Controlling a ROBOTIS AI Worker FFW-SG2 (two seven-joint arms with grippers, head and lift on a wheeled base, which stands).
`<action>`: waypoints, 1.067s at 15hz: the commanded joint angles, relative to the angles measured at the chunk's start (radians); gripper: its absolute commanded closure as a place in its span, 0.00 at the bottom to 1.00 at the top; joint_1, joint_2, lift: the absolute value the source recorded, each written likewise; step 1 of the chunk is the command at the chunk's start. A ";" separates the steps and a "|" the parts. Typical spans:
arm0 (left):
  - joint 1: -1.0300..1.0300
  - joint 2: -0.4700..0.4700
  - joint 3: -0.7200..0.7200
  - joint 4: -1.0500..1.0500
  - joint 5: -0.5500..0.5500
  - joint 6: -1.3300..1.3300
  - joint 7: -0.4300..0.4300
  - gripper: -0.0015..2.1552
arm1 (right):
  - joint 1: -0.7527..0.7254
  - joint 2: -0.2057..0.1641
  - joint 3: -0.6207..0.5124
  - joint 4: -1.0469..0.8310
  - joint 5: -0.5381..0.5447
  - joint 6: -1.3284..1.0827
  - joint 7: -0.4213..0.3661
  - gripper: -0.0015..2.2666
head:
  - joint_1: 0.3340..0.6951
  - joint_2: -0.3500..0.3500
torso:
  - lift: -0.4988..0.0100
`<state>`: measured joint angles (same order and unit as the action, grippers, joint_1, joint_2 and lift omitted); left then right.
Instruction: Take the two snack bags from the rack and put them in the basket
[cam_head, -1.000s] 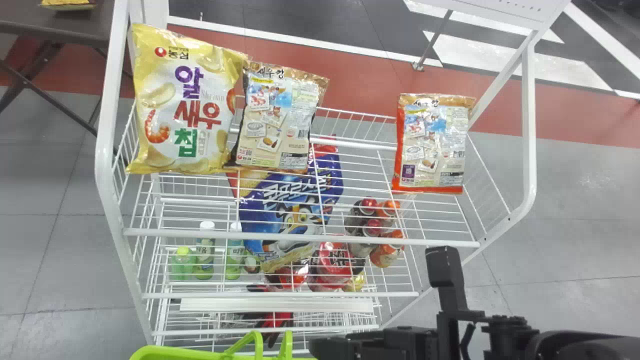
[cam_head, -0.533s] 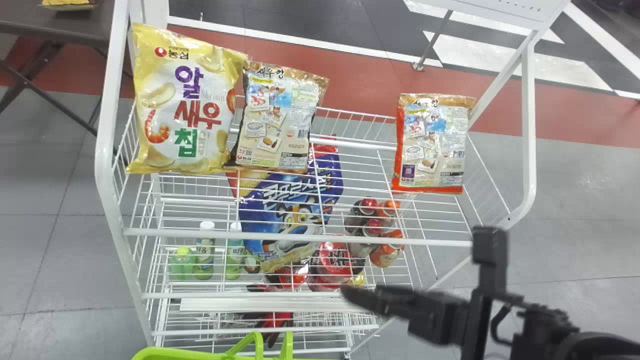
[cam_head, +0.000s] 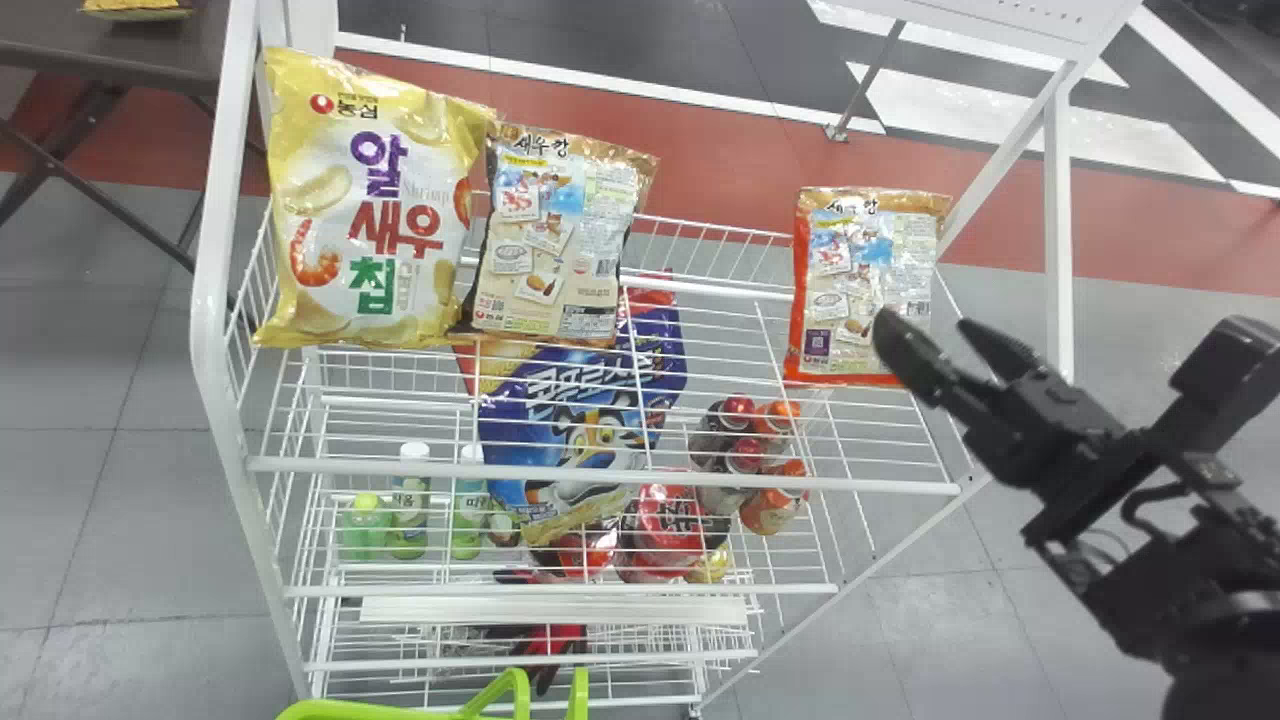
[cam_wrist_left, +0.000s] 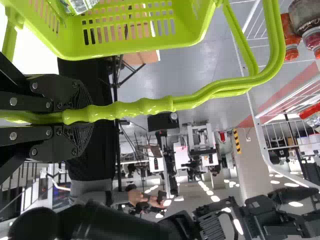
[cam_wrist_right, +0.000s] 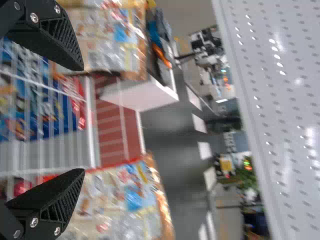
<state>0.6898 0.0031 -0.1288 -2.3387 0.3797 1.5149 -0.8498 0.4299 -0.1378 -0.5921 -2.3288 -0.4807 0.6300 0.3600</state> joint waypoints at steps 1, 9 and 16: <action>0.000 -0.006 -0.002 0.004 -0.001 0.000 0.000 0.71 | -0.080 -0.043 0.008 0.120 0.068 -0.131 0.017 0.04 | 1.00 0.00 | 0.96; 0.002 -0.006 -0.006 0.006 -0.007 0.000 -0.005 0.71 | -0.263 -0.105 0.107 0.402 0.209 -0.180 0.068 0.04 | 1.00 0.00 | 0.96; 0.002 -0.006 0.008 0.004 -0.007 0.003 -0.015 0.71 | -0.388 -0.103 0.167 0.599 0.324 -0.204 0.051 0.04 | 1.00 0.00 | 0.96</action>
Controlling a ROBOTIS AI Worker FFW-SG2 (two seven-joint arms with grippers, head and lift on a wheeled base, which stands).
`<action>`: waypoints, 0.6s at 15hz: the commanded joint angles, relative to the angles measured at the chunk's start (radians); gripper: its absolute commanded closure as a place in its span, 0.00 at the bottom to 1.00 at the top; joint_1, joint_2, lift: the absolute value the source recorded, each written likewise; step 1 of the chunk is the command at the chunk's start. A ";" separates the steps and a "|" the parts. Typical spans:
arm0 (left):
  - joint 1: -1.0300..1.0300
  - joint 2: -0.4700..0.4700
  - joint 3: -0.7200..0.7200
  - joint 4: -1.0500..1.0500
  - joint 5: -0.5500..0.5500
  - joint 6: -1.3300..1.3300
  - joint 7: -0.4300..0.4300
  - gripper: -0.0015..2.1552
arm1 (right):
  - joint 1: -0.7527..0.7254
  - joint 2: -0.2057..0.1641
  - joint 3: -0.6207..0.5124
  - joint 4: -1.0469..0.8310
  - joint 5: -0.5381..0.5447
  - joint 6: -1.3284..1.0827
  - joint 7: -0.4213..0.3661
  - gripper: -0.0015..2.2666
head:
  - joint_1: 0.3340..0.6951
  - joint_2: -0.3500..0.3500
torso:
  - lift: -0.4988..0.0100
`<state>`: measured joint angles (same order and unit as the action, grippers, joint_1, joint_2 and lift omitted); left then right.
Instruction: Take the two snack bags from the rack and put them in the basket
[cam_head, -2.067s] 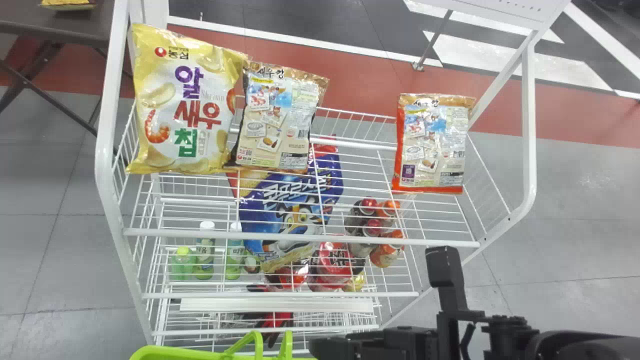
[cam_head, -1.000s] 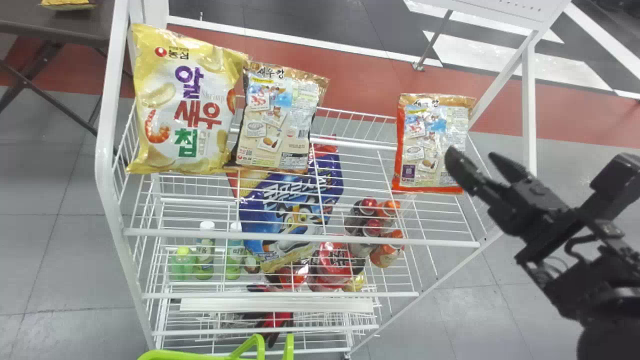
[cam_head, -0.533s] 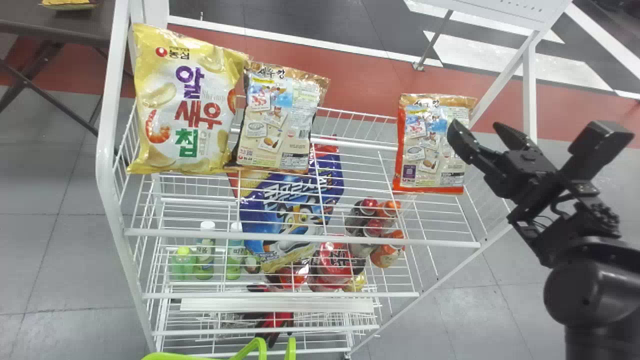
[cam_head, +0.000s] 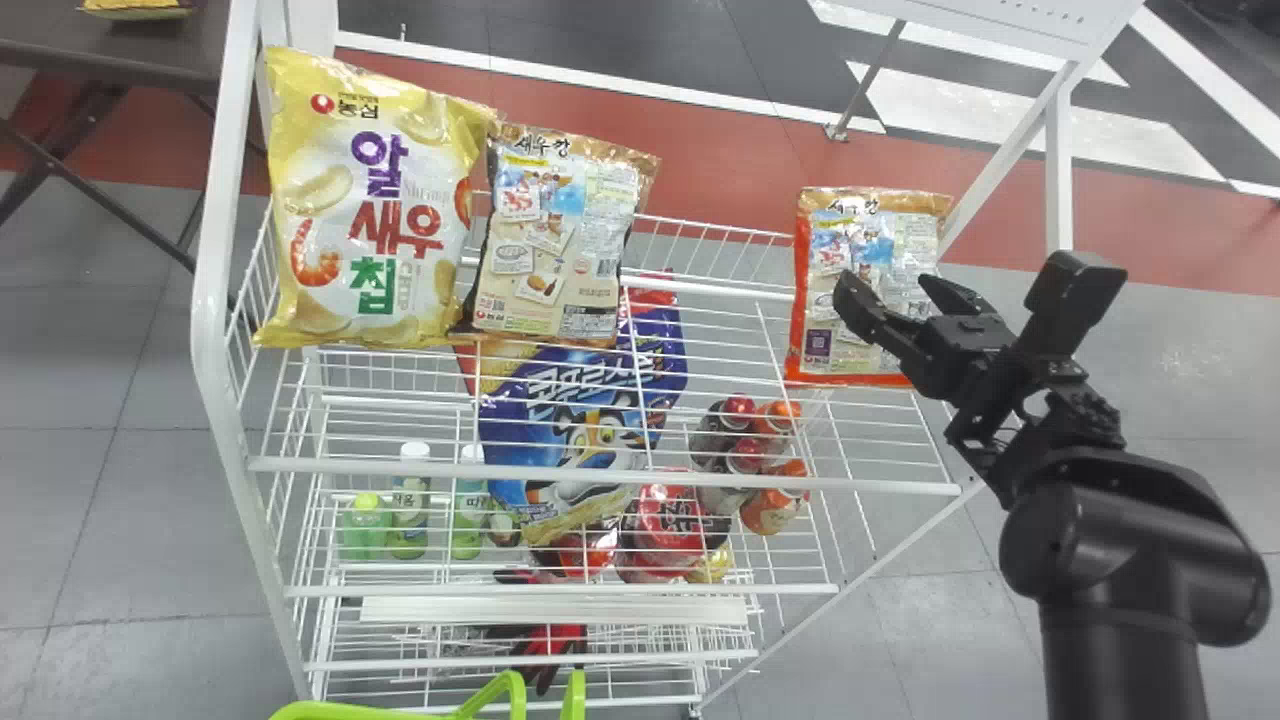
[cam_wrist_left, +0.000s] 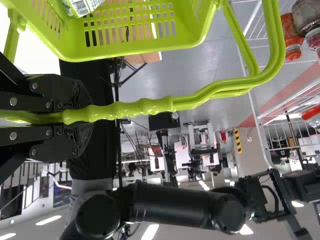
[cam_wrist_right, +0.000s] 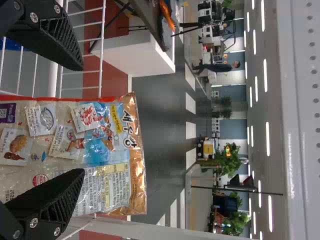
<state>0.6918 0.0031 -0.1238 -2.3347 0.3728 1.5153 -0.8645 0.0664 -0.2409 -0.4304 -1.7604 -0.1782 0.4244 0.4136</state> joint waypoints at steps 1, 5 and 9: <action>0.000 -0.006 0.004 0.000 0.002 0.003 -0.001 0.71 | -0.033 0.000 0.007 0.044 0.031 0.001 -0.007 0.04 | 1.00 0.00 | 0.96; -0.003 -0.006 0.012 0.000 0.002 0.003 -0.005 0.71 | -0.069 -0.003 0.018 0.119 0.078 -0.005 -0.036 0.04 | 1.00 0.00 | 0.96; -0.003 -0.006 0.019 0.001 0.002 0.003 -0.007 0.71 | -0.142 -0.001 0.068 0.226 0.137 -0.026 -0.065 0.04 | 1.00 0.00 | 0.96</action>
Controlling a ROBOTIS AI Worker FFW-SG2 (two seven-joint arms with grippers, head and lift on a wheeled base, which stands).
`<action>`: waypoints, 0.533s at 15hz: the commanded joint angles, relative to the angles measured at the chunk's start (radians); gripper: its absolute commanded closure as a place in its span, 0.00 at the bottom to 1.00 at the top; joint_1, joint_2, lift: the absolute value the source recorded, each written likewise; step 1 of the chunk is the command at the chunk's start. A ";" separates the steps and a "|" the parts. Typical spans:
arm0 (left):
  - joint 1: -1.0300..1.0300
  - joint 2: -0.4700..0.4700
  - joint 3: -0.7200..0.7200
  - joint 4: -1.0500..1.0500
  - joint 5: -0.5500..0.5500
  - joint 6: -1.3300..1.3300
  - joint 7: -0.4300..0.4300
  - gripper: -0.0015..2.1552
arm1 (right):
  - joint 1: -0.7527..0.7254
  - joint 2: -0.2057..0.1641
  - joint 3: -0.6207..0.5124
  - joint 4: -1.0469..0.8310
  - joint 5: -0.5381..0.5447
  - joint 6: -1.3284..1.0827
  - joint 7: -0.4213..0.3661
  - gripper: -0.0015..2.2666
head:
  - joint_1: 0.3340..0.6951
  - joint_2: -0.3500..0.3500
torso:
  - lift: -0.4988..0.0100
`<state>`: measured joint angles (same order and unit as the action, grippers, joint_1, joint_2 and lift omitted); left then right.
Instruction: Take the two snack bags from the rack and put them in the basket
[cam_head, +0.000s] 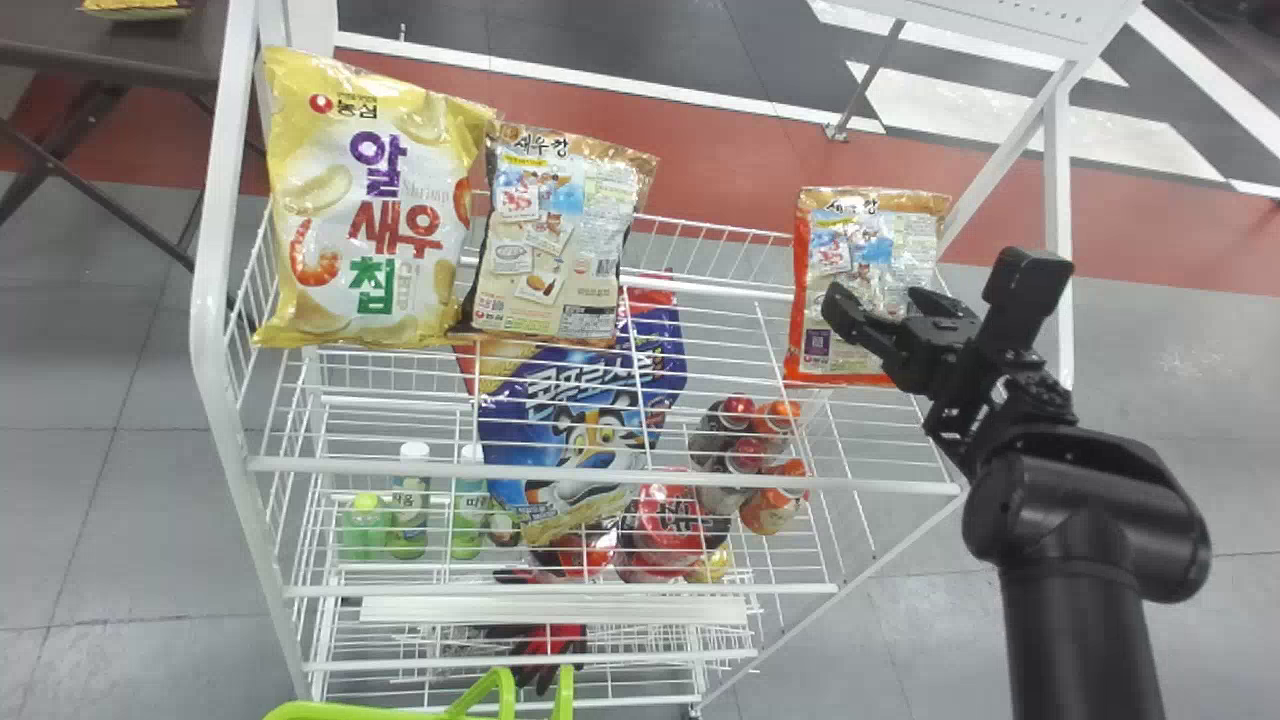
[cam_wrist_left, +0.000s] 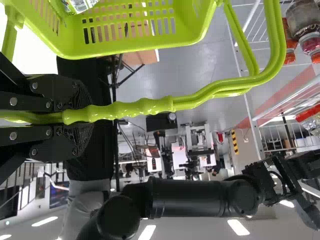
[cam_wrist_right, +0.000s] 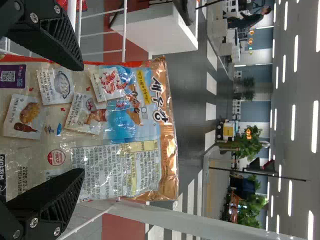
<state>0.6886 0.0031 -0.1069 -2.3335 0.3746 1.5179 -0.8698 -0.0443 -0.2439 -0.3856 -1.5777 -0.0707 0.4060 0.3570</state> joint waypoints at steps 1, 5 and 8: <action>0.000 -0.006 0.004 0.002 0.001 -0.003 -0.001 0.71 | -0.058 0.000 0.031 0.081 0.035 -0.005 -0.024 0.04 | 1.00 0.00 | 0.96; 0.000 -0.006 0.018 0.005 0.003 -0.003 -0.001 0.71 | -0.106 -0.017 0.030 0.142 0.040 0.026 0.008 0.41 | 1.00 0.00 | 0.96; -0.001 -0.006 0.018 0.008 0.003 -0.003 0.003 0.71 | -0.060 -0.015 0.024 0.113 0.020 0.047 0.019 0.96 | 1.00 0.00 | 0.96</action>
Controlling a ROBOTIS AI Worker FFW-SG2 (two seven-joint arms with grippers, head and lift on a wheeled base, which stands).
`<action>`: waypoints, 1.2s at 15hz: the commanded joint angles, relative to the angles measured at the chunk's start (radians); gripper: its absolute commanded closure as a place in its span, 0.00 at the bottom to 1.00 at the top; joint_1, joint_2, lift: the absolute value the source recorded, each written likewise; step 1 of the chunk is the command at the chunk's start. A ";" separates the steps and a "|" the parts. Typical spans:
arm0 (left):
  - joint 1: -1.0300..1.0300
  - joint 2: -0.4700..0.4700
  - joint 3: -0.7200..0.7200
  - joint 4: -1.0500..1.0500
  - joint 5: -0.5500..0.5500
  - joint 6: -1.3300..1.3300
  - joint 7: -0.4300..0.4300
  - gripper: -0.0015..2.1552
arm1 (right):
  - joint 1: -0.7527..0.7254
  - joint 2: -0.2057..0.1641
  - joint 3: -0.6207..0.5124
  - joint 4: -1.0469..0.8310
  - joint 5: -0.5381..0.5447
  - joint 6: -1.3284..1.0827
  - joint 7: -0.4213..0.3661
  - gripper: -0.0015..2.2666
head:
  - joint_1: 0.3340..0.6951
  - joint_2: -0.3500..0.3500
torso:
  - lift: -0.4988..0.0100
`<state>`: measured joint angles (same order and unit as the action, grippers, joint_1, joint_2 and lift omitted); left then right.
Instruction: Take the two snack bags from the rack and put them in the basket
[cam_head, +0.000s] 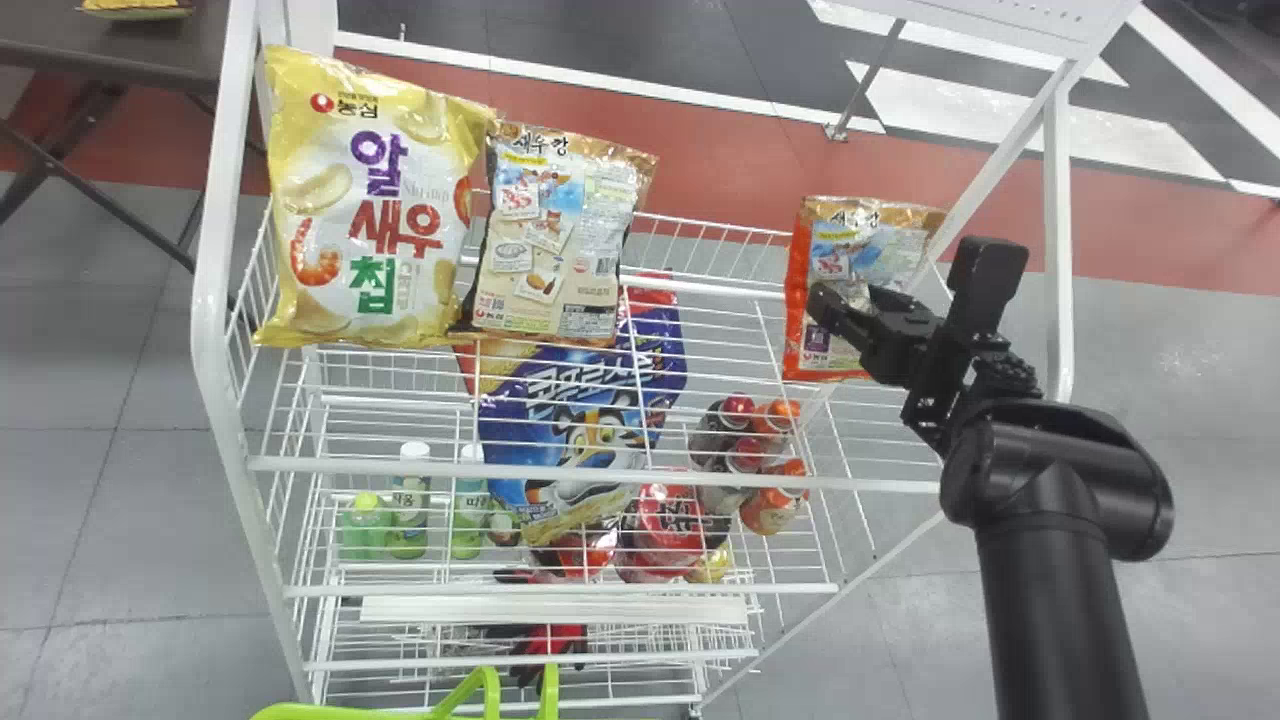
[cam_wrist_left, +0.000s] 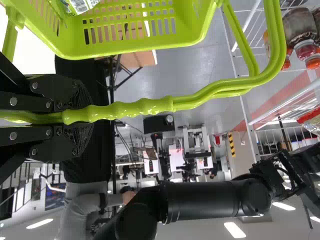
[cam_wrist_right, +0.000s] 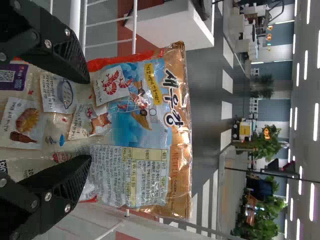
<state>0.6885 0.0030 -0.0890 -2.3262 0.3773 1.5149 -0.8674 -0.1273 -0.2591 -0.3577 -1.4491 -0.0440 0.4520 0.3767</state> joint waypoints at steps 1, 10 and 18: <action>-0.006 -0.006 0.000 0.001 0.000 0.003 0.002 0.71 | 0.054 0.006 -0.007 -0.050 -0.022 -0.008 -0.001 0.99 | 1.00 0.00 | 0.96; -0.018 -0.006 0.009 0.042 0.000 -0.034 -0.007 0.71 | 0.406 0.046 -0.058 -0.504 -0.277 0.054 -0.013 0.99 | 1.00 0.00 | 0.96; -0.030 -0.006 0.015 0.044 0.006 -0.034 -0.007 0.71 | 0.679 0.106 -0.135 -0.907 -0.456 0.327 -0.002 0.99 | 1.00 0.00 | 0.96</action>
<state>0.6593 0.0030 -0.0788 -2.2826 0.3793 1.4811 -0.8732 0.5106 -0.1653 -0.4762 -2.2924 -0.4717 0.6617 0.3693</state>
